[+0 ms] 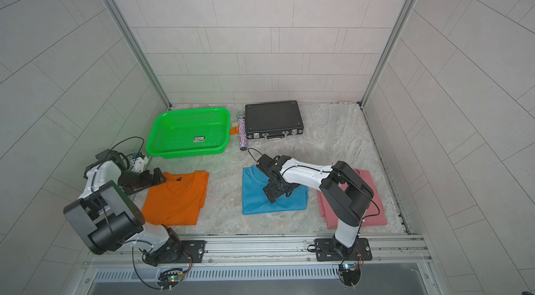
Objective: Put the folded t-shirts into the basket
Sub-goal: Move the T-shirt to the center of the board.
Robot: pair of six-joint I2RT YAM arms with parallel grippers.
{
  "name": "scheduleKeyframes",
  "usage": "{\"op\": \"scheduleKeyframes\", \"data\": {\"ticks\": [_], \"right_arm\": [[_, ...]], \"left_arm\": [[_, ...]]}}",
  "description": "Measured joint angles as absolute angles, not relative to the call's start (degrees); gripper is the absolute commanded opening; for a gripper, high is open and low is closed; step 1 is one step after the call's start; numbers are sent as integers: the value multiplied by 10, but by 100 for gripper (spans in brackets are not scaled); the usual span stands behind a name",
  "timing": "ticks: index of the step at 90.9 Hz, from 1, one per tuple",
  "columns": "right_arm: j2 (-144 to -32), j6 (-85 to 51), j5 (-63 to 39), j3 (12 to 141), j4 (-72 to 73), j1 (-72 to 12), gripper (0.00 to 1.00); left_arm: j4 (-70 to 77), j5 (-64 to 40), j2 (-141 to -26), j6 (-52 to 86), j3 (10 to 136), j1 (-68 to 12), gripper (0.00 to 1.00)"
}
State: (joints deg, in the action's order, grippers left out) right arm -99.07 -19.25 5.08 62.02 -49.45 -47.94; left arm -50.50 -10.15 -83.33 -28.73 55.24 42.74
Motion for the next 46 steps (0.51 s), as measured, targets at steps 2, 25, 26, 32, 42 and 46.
{"op": "scheduleKeyframes", "data": {"ticks": [2, 25, 26, 32, 42, 46], "right_arm": [[-988, -185, 50, 620, -496, -478, 100], [-927, -163, 14, 652, -522, -455, 100], [-920, -166, 6, 657, -518, -455, 100], [-882, -189, -46, 679, -478, -458, 97], [-858, -235, -123, 718, -353, -482, 94], [-874, -243, -136, 745, -321, -500, 90]], "left_arm": [[-506, -103, -833, -288, 552, 427, 100], [-550, -121, -830, -290, 571, 447, 100], [-555, -126, -830, -291, 575, 451, 100], [-576, -137, -832, -296, 595, 482, 100], [-579, -133, -836, -301, 615, 521, 100], [-579, -131, -838, -306, 614, 527, 100]]}}
